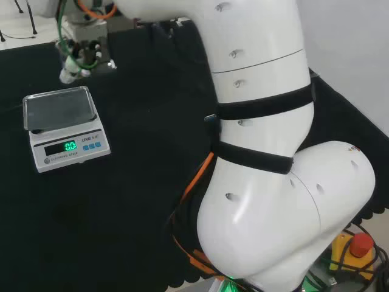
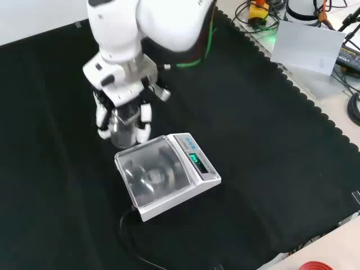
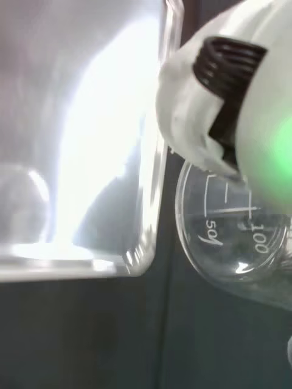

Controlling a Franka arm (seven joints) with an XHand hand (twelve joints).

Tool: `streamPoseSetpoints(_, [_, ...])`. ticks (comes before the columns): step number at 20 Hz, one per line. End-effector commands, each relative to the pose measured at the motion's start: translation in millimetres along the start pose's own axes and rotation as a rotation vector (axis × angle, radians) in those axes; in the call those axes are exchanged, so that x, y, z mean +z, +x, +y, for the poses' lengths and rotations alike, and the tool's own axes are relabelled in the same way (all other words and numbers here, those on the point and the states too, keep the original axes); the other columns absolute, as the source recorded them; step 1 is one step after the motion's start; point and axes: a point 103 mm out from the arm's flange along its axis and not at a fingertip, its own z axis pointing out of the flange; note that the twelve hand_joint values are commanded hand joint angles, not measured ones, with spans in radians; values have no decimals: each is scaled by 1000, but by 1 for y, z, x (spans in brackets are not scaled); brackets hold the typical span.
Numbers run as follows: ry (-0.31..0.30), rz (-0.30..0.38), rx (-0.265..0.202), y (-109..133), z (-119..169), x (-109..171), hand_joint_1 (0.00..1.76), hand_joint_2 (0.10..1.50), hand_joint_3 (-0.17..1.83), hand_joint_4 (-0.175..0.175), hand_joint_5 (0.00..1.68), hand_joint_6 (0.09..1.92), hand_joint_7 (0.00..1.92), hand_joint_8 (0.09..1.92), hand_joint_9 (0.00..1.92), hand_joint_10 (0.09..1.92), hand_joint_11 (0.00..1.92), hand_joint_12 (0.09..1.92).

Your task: Put the beaker on the electronic balance.

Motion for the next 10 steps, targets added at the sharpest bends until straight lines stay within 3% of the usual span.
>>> streamPoseSetpoints(1, [72, -7, -75, 43, -13, 27, 1308, 801, 354, -175, 1273, 545, 1316, 517, 1568, 173, 1520, 664])
streamPoseSetpoints(10, [147, -44, -79, 47, -30, 58, 1307, 823, 313, -175, 1273, 537, 1316, 507, 1573, 163, 1527, 659])
